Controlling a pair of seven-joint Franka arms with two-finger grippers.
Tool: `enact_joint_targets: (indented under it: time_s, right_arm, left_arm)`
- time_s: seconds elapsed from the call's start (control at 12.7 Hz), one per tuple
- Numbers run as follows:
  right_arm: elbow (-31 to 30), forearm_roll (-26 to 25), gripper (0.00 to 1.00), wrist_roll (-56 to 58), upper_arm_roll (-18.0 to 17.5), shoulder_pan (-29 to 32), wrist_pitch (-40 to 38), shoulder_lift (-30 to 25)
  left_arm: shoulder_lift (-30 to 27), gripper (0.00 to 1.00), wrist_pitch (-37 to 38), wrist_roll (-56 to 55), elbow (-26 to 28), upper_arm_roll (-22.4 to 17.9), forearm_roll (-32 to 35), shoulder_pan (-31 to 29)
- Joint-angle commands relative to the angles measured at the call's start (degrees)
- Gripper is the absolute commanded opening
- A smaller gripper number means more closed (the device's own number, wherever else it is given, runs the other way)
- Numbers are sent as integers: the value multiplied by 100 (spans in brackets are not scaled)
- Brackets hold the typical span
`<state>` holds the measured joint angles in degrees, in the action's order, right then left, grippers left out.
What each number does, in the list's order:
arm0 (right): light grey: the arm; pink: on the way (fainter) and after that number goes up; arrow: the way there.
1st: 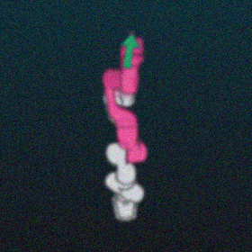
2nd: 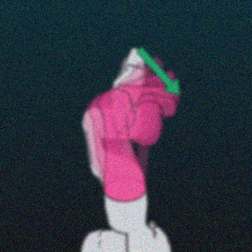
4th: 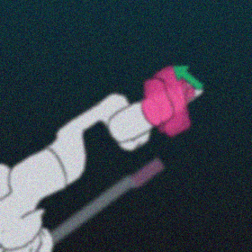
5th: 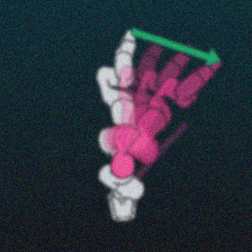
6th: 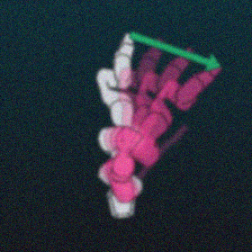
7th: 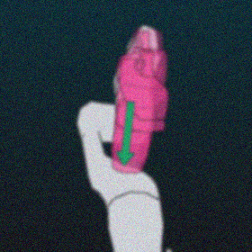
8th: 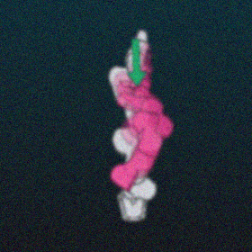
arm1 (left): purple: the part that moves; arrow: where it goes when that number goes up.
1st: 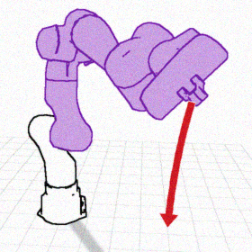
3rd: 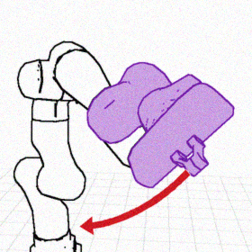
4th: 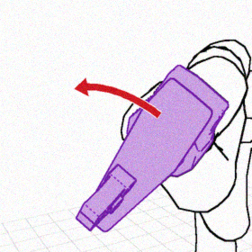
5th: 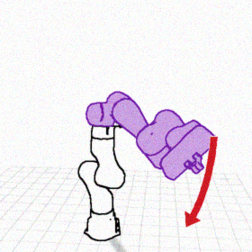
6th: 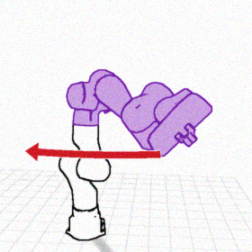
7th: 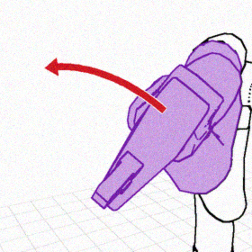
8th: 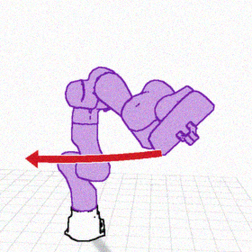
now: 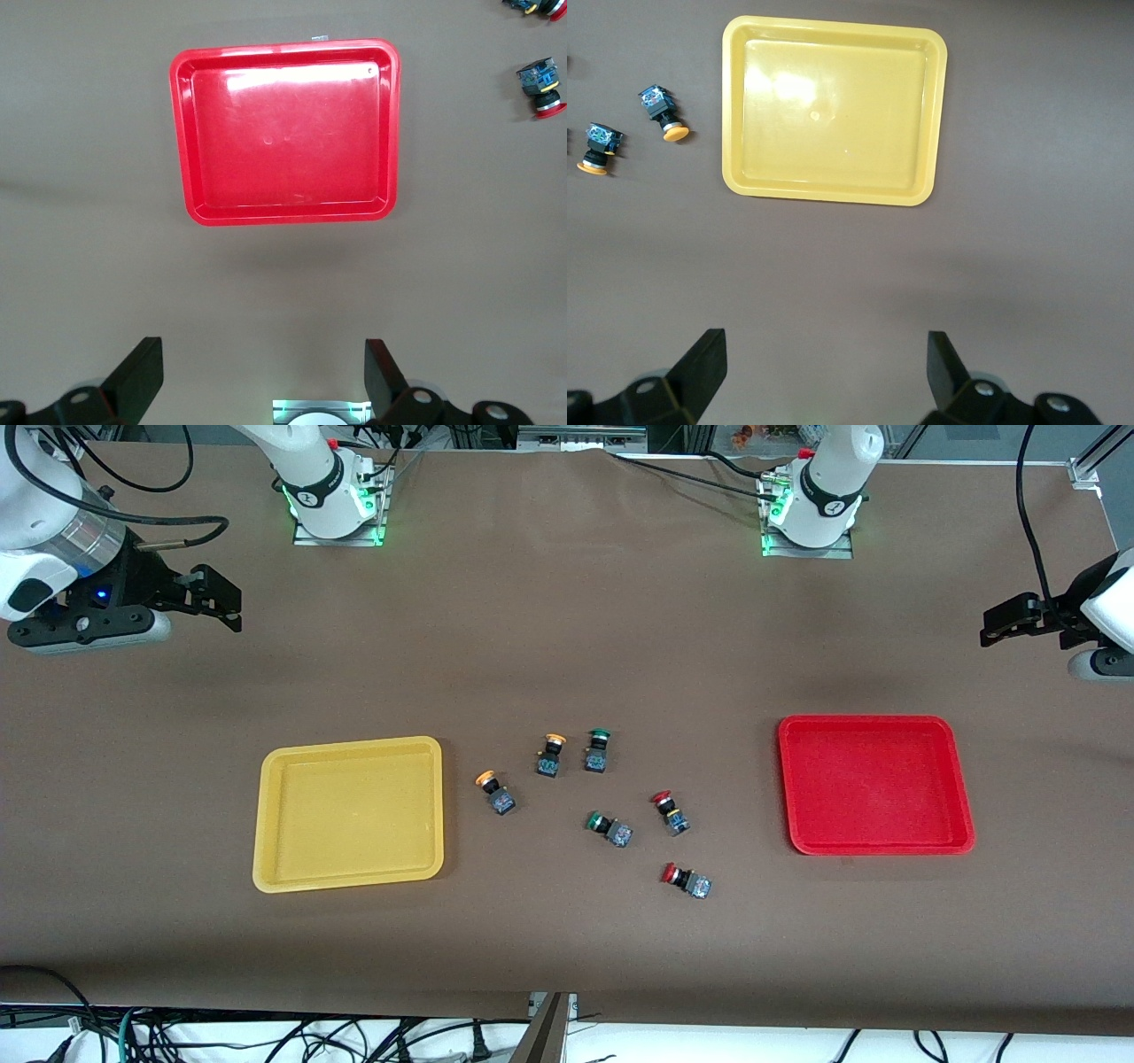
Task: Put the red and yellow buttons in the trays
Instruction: 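Reach down and grasp a yellow-capped button with the right gripper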
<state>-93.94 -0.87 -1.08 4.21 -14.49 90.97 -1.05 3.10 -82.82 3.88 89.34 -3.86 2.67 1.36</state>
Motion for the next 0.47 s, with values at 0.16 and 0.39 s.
enact_joint_targets:
  time_s: [0.16,0.39]
  right_arm:
    - [68,-63,100,-120,-104,-80,-132,-10]
    - [130,339,100,-6,-236,-394,60,576]
  left_arm:
    - [33,100,109,139,-110,-10,-100,-74]
    - [33,100,109,139,-110,-10,-100,-74]
